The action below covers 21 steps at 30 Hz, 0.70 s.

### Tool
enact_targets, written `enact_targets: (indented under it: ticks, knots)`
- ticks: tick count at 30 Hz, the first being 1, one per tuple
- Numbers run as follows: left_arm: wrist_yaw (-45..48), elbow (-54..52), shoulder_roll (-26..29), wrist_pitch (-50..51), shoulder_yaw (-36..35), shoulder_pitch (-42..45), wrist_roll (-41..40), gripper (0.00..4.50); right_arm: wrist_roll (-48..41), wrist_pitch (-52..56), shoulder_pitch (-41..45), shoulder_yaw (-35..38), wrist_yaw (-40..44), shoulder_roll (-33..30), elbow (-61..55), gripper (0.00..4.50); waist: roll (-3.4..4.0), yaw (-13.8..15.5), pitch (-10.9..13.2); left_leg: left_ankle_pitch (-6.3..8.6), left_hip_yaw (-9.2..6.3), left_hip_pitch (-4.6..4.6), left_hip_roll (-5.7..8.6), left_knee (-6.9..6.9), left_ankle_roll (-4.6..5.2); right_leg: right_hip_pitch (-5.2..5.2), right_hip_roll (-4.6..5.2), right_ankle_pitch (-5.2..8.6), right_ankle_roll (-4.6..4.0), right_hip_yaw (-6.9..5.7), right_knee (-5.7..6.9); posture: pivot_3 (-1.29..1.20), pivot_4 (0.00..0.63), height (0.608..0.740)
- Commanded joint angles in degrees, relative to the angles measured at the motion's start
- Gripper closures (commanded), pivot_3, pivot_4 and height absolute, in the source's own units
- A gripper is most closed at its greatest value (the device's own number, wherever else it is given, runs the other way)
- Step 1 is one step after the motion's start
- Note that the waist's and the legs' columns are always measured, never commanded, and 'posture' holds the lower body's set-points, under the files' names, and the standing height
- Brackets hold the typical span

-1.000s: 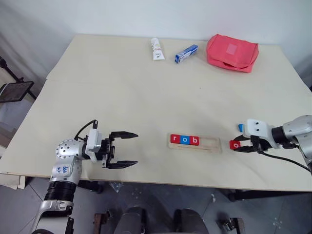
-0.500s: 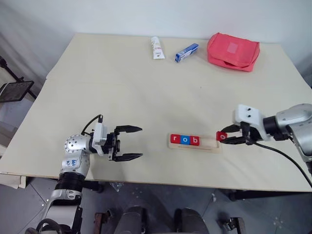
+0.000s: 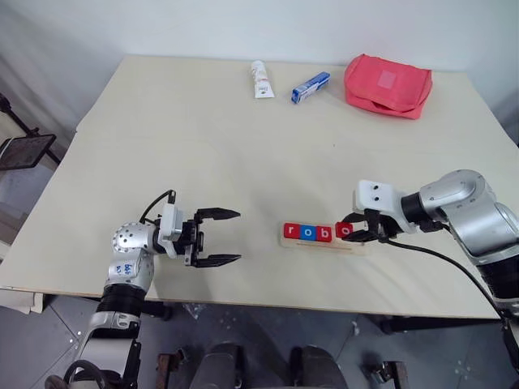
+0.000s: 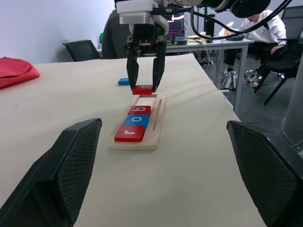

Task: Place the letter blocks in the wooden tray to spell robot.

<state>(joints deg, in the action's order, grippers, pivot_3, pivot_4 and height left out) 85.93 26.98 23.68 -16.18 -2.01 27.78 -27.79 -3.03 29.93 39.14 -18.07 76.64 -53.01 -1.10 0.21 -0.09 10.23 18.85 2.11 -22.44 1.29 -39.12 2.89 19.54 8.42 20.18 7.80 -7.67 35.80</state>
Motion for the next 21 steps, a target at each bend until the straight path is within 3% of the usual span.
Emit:
enact_targets:
  ticks: [1,10,19,21]
  knots:
    - [0.8,-2.2,0.3,-0.4,-0.5,-1.0,-0.6,0.00,1.4,-1.3,1.4,-0.4,-0.2,0.3,1.0,3.04,0.00,0.0,0.0,0.00,0.00,0.00,0.00,0.00,0.00,0.00,0.00,0.00,0.00,0.00,0.00,0.00,0.150,0.740]
    - [0.2,-3.0,0.2,-0.3,-0.7,-1.6,-0.5,0.00,2.1,-1.7,1.6,-1.2,0.3,1.5,1.6,3.04,0.00,0.0,0.0,0.00,0.00,0.00,0.00,0.00,0.00,0.01,0.00,0.00,0.00,0.01,0.01,0.00,0.150,0.740]
    - [0.2,-2.4,0.1,-0.6,-0.7,-1.2,-0.4,0.00,2.2,-1.1,1.4,-0.8,1.2,0.7,0.2,0.10,0.00,0.0,0.0,0.00,0.00,0.00,0.00,0.00,0.00,0.01,0.00,0.00,0.00,0.00,0.02,0.00,0.150,0.740]
    - [0.3,-2.2,0.0,-0.7,-0.7,-1.1,-0.4,0.00,2.0,-0.9,1.3,-0.5,1.3,0.5,-0.4,0.05,0.00,0.0,0.0,0.00,0.00,0.00,0.00,0.00,0.00,0.01,0.00,0.00,0.00,0.00,0.02,0.00,0.150,0.740]
